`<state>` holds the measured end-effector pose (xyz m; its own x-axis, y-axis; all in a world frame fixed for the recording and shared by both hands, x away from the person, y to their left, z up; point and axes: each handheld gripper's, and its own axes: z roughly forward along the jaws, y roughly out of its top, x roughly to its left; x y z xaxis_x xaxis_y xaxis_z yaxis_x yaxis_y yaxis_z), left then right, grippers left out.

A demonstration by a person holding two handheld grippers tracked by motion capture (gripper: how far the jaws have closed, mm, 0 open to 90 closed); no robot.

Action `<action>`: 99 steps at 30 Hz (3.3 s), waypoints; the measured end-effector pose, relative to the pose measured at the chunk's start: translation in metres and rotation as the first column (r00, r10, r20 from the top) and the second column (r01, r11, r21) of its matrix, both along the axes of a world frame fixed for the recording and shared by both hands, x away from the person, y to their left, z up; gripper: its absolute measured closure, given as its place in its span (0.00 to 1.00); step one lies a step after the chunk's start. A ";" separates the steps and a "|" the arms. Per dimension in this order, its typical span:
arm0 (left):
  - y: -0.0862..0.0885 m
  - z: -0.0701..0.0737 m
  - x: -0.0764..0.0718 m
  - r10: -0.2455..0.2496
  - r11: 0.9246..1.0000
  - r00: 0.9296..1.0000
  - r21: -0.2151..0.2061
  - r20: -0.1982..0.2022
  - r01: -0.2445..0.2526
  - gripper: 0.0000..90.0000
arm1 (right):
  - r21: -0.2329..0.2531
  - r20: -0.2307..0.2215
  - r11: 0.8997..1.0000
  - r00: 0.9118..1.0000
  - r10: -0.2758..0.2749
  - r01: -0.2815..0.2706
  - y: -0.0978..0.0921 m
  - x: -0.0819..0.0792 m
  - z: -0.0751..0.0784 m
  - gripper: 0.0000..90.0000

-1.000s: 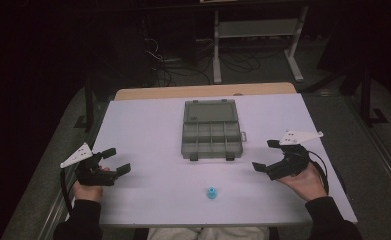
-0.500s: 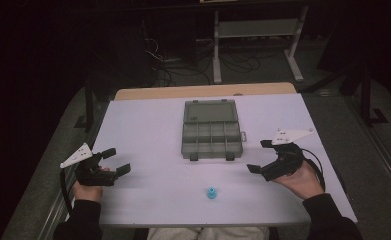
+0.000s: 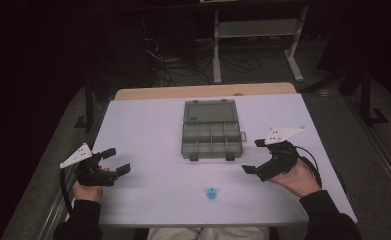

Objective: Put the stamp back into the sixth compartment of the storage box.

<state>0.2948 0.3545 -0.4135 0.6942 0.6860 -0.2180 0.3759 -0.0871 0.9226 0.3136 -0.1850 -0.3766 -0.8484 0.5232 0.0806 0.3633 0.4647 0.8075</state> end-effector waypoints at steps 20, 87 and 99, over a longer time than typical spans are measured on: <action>0.000 0.000 0.000 -0.001 1.000 1.000 0.000 0.000 0.001 0.00 | -0.056 -0.017 0.996 0.998 0.067 -0.068 0.026 0.006 0.006 0.01; 0.000 0.000 0.000 -0.005 1.000 1.000 0.000 0.002 0.005 0.00 | -0.212 -0.119 0.917 0.941 0.318 -0.337 0.108 0.000 -0.013 0.01; 0.000 0.000 0.000 -0.006 1.000 1.000 0.000 0.001 0.006 0.00 | -0.248 -0.150 0.894 0.926 0.346 -0.374 0.118 -0.005 -0.024 0.01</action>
